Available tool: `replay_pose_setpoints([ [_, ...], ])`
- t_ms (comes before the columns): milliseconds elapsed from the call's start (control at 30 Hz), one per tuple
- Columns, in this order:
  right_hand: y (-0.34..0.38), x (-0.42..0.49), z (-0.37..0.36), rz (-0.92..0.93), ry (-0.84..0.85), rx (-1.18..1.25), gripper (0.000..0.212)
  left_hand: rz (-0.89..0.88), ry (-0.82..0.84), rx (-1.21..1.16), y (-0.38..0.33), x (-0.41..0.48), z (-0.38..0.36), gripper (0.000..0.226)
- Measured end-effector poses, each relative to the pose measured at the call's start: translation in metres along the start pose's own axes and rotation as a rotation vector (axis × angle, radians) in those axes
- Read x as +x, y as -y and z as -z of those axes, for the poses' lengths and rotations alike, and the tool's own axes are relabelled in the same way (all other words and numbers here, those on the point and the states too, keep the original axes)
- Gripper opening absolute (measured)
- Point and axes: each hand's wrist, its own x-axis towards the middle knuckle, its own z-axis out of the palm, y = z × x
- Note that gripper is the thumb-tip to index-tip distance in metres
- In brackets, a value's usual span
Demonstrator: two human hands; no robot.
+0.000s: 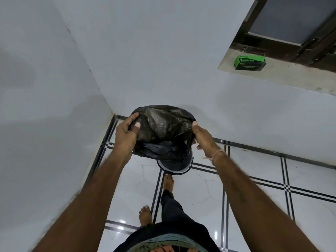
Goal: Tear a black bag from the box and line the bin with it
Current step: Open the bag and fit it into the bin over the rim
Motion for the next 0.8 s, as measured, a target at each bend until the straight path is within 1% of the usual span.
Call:
replay_pose_setpoints([
  [100, -0.001, 0.012, 0.005, -0.015, 0.023, 0.066, 0.059, 0.017, -0.009, 0.011, 0.001, 0.008, -0.012, 0.043],
  [167, -0.004, 0.032, 0.009, -0.059, 0.039, 0.113, 0.058, 0.035, -0.003, 0.038, 0.005, 0.02, -0.027, 0.043],
  [233, -0.015, 0.045, 0.009, -0.085, 0.061, 0.147, 0.058, 0.054, 0.009, 0.054, 0.013, 0.026, -0.038, 0.043],
  [333, -0.039, 0.066, 0.008, -0.106, 0.055, 0.182, 0.062, 0.128, -0.015, 0.059, 0.039, 0.038, -0.054, 0.043],
  [467, -0.083, 0.095, 0.001, -0.176, 0.009, 0.171, 0.07, 0.234, -0.031, 0.093, 0.092, 0.057, -0.072, 0.043],
  [600, -0.133, 0.13, -0.009, -0.211, -0.02, 0.186, 0.066, 0.301, -0.011, 0.114, 0.155, 0.078, -0.091, 0.042],
  [700, -0.175, 0.163, -0.023, -0.239, -0.041, 0.228, 0.068, 0.344, 0.003, 0.128, 0.211, 0.097, -0.107, 0.043],
  [800, -0.219, 0.196, -0.042, -0.243, -0.087, 0.204, 0.07, 0.372, 0.031, 0.143, 0.267, 0.115, -0.118, 0.045],
])
